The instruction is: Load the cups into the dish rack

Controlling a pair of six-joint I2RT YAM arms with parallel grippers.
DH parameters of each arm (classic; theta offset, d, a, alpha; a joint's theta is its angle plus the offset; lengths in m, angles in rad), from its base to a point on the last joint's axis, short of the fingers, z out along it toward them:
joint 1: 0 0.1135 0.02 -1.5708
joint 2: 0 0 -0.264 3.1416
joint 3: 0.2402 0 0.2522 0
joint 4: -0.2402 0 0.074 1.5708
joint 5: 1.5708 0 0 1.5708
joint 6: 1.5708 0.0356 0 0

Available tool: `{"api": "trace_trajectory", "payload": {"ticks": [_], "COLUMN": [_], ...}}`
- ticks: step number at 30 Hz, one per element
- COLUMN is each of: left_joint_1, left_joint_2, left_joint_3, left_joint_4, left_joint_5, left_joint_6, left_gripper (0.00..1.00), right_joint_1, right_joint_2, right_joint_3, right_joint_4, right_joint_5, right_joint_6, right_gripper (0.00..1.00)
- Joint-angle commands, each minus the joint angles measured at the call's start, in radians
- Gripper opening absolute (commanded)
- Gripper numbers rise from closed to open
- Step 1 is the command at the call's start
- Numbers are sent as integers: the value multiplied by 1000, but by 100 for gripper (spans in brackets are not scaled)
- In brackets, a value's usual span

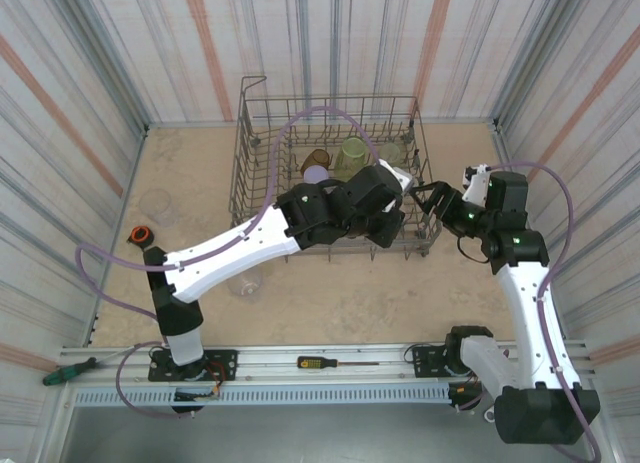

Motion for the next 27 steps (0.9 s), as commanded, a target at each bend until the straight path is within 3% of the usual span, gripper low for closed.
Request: {"api": "trace_trajectory", "payload": {"ticks": [1,18,24,27], "left_joint_1": [35,232,328,386], "left_joint_2": [-47,-162,-240,-277], "left_joint_3": [-22,-287,-483,-585], "left_joint_4": [101,466,713,862], "left_joint_5": [25,49,166,318], "left_joint_6": [54,136,101,97], "left_gripper": [0,0,0,0], "right_joint_1": [-9,-20,-14,13], "right_joint_2": [26,203,268,306], "right_joint_3": [42,73,76,84], "right_joint_4": [44,256,401,483], "right_joint_5": [-51,-197,-250,-268], "right_joint_6": [18,134,221,270], "right_gripper": [99,99,99,99]}}
